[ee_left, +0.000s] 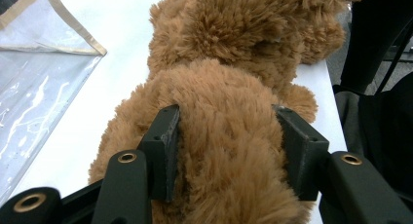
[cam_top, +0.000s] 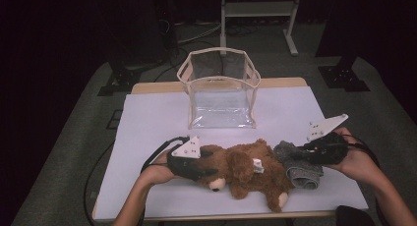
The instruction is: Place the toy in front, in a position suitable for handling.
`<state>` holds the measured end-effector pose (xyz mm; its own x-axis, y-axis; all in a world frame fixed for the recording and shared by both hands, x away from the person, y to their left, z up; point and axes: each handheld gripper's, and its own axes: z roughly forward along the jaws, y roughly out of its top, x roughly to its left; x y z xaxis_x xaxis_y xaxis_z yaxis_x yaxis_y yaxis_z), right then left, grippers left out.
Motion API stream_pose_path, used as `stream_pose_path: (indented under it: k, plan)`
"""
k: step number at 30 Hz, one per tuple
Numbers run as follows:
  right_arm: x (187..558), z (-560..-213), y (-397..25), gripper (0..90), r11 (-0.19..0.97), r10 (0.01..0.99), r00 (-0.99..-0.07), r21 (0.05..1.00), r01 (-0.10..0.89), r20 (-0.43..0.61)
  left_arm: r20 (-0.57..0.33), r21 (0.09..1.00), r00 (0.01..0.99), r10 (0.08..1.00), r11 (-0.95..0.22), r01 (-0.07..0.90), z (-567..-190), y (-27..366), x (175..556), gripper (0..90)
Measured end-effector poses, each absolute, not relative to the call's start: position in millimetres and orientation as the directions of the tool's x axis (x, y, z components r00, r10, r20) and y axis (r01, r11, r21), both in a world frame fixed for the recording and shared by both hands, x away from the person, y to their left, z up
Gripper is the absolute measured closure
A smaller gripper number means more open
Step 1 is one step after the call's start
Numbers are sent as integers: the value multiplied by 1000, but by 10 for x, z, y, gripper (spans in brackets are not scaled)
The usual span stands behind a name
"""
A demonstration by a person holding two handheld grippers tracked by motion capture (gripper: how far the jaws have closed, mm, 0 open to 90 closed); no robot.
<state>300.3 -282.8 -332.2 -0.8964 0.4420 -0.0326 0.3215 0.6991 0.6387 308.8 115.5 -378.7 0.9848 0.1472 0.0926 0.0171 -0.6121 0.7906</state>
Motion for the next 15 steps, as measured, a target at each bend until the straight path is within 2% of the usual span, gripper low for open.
stream_pose_path:
  k: [4,15]
  plan:
    - [3024,-3331,-2724,792,702,416,-909,648,297,-34,95,789,985,147,-614,16,-3784,1151,3088,473]
    - [3093,-3305,-2016,791,721,281,-957,674,163,-69,94,790,984,154,-613,21,-3782,1136,3090,470]
